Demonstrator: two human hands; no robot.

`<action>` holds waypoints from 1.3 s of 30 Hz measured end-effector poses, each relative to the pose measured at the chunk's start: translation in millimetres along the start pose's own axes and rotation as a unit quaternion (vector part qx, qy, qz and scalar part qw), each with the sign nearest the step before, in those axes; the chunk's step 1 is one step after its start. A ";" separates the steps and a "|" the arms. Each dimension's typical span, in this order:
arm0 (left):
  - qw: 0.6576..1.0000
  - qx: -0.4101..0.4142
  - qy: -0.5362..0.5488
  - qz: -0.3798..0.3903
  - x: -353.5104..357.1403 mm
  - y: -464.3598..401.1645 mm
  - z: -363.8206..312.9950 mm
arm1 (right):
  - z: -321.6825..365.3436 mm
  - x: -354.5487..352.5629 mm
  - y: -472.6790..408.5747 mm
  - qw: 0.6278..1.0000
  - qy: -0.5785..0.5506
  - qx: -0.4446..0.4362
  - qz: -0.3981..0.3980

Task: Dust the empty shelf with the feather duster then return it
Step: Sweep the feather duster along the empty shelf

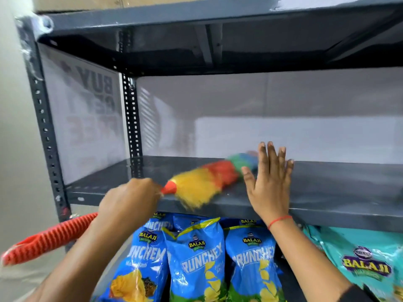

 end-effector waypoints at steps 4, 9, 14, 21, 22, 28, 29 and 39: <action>0.996 -0.040 0.069 -0.030 -20.0 5.9 28.6 | -7.4 2.1 -0.9 1.000 -0.011 0.020 0.002; 0.997 -0.040 0.052 0.040 -4.9 12.9 30.5 | -7.4 1.6 -0.4 0.999 -0.030 0.025 0.004; 0.991 -0.124 0.038 -0.018 -24.6 -1.5 79.5 | 1.1 1.9 -0.8 0.998 -0.056 0.023 0.003; 0.993 -0.089 0.076 0.032 -6.4 12.4 73.5 | 100.6 41.6 3.2 0.988 -0.094 -0.106 0.066; 0.992 -0.110 0.056 0.027 -8.9 15.3 81.9 | 113.3 48.4 5.9 0.983 -0.100 -0.129 0.081; 0.987 -0.143 0.047 -0.059 -33.7 43.5 108.2 | 125.7 61.6 4.9 0.983 -0.108 -0.113 0.099; 0.988 -0.138 0.054 -0.048 -31.9 49.8 108.1 | 123.9 60.0 4.3 0.983 -0.115 -0.108 0.092; 0.972 -0.206 -0.006 -0.109 -53.3 82.2 161.2 | 111.2 69.9 0.6 0.984 -0.121 -0.050 0.122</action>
Point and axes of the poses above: each hand's wrist, its own y-axis away from the middle knuckle, its own x-axis out of the palm, z = x × y, the point moved 10 cm from there along -y, towards the middle knuckle, and after that the axes turned 1 degree about x, right-handed, at the moved point
